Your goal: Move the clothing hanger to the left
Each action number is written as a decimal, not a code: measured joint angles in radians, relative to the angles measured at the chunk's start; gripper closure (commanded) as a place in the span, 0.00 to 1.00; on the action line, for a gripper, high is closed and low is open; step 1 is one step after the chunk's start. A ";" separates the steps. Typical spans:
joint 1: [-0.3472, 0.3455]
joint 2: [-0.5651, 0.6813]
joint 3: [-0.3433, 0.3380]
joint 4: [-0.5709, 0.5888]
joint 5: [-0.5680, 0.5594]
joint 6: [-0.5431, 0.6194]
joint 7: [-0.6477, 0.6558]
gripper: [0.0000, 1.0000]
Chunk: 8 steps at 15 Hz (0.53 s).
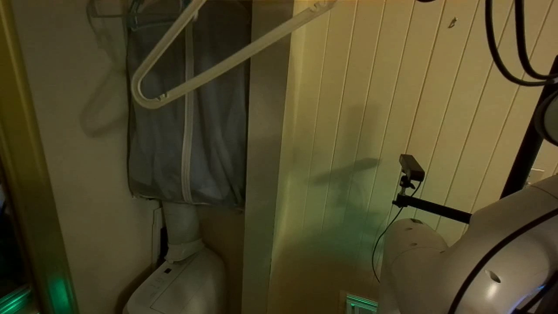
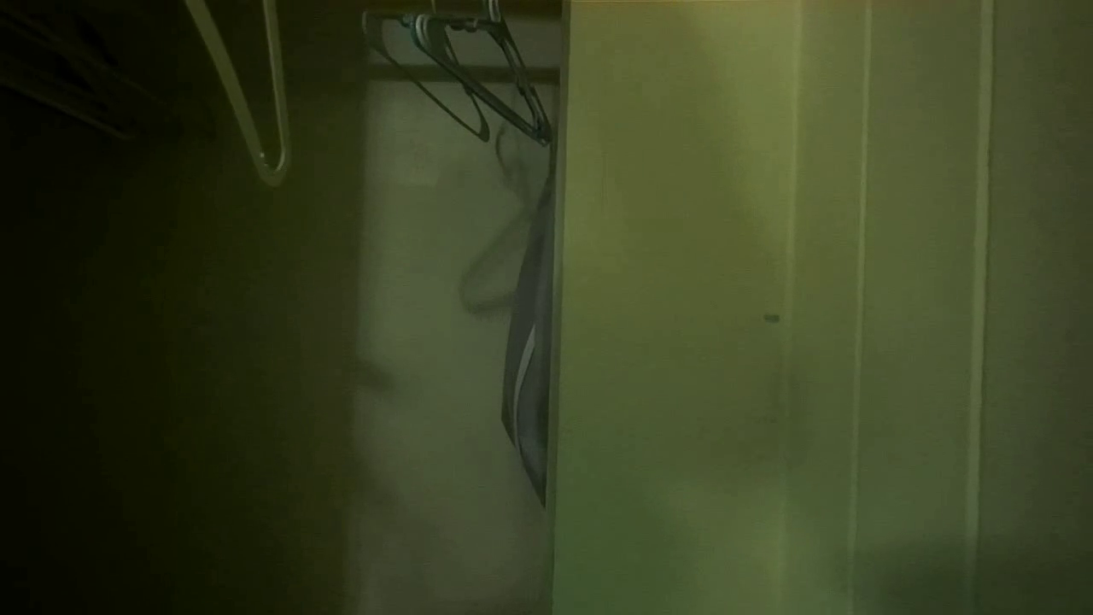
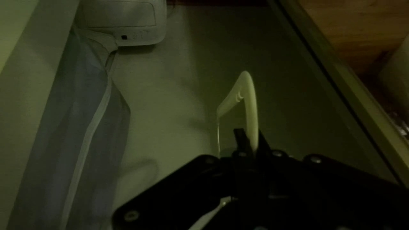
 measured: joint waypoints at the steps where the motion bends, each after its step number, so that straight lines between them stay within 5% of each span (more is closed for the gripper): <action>1: 0.002 0.009 0.009 0.000 0.030 0.003 0.019 0.98; 4: -0.002 0.047 0.063 -0.001 0.086 0.058 0.103 0.98; 8: -0.034 0.108 0.169 -0.004 0.094 0.283 0.267 0.98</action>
